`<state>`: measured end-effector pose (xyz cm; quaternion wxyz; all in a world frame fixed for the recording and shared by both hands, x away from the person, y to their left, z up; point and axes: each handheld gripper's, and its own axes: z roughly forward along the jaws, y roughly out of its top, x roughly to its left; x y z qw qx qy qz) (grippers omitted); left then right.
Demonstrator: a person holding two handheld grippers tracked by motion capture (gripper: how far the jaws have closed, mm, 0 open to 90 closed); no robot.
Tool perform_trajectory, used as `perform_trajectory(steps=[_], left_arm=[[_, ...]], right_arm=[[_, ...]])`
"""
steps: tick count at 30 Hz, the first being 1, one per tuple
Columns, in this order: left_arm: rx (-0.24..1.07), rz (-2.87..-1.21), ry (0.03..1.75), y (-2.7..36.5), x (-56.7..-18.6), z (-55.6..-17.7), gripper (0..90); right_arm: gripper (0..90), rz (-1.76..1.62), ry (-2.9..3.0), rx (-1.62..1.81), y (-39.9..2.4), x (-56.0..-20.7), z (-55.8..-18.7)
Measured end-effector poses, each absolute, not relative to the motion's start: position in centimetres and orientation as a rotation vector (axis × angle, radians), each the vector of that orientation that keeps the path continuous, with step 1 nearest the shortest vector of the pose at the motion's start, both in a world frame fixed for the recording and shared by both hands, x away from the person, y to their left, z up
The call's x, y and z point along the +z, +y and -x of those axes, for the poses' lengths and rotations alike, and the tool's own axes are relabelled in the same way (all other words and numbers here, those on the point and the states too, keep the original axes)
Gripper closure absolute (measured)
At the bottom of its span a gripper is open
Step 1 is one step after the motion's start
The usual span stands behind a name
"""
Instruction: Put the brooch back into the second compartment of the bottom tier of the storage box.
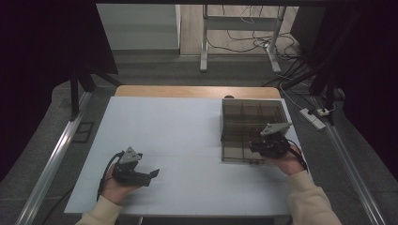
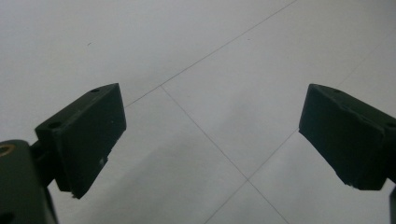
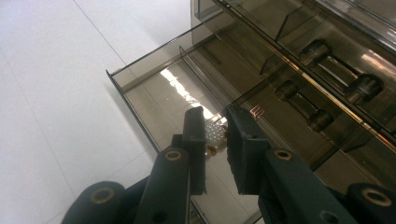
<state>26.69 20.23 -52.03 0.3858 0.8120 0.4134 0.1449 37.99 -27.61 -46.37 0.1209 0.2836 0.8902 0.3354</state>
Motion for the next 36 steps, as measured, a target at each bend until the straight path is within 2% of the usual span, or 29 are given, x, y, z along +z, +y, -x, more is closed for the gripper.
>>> perform_trajectory(steps=[12,15,20,36], left_arm=[[0.369,-2.069,1.051,20.20,-52.04,-26.70,6.8],[0.369,-2.069,1.052,20.21,-52.03,-26.70,6.8],[0.370,-2.067,1.052,20.23,-52.00,-26.67,6.8],[0.371,-2.064,1.051,20.27,-51.97,-26.64,6.7]], right_arm=[[75.5,-0.834,2.620,0.964,-27.76,-46.60,-38.03],[60.3,-0.832,2.618,0.963,-27.64,-46.63,-38.06],[46.9,-0.835,2.573,0.985,-27.36,-46.48,-37.81],[39.7,-0.826,2.508,1.095,-27.51,-46.78,-37.26]])
